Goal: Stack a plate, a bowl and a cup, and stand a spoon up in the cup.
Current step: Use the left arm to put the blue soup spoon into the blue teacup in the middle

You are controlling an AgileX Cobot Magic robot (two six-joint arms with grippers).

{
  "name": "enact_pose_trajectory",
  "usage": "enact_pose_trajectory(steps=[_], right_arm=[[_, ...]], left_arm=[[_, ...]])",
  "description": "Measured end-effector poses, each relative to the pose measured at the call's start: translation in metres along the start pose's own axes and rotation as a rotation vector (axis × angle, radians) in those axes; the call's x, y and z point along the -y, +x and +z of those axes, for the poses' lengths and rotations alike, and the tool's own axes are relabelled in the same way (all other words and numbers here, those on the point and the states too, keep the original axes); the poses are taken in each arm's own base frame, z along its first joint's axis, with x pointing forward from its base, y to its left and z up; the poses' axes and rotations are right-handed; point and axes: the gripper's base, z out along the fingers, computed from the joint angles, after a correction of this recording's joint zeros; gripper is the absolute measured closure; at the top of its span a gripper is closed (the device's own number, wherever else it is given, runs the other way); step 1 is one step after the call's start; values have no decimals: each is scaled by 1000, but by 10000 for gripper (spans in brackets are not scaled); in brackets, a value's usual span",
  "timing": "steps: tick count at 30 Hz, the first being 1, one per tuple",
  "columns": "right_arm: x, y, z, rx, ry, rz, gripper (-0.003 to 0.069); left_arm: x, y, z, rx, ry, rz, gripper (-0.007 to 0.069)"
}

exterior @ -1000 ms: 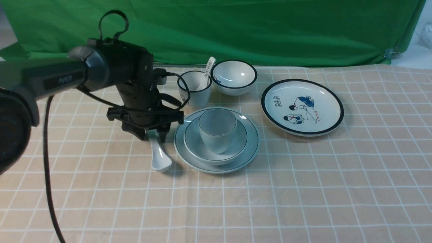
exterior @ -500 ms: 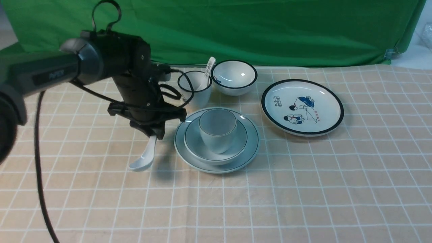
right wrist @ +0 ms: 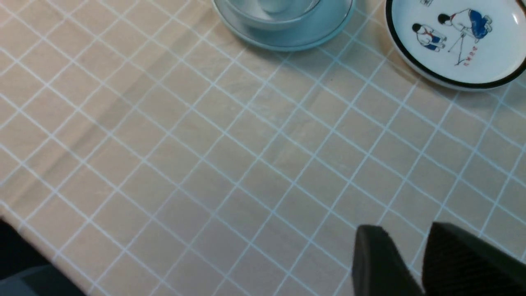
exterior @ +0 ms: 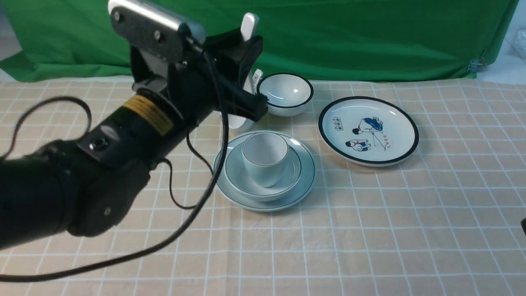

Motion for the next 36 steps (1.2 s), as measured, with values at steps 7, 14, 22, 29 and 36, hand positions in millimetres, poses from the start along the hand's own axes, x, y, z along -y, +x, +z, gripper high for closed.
enact_pose_trajectory(steps=[7,14,22,29,36], right_arm=[[0,-2,0,17,0,35,442],[0,-1,0,15,-1,58,442],[0,-1,0,11,-1,76,442],[0,-1,0,8,0,76,442],[0,-1,0,8,0,76,442]], left_arm=[[7,45,21,-44,101,-34,505],[5,88,43,-120,99,-52,505],[-1,119,46,-180,35,-75,505],[-1,125,46,-190,37,-65,461],[0,120,44,-162,45,-61,196]])
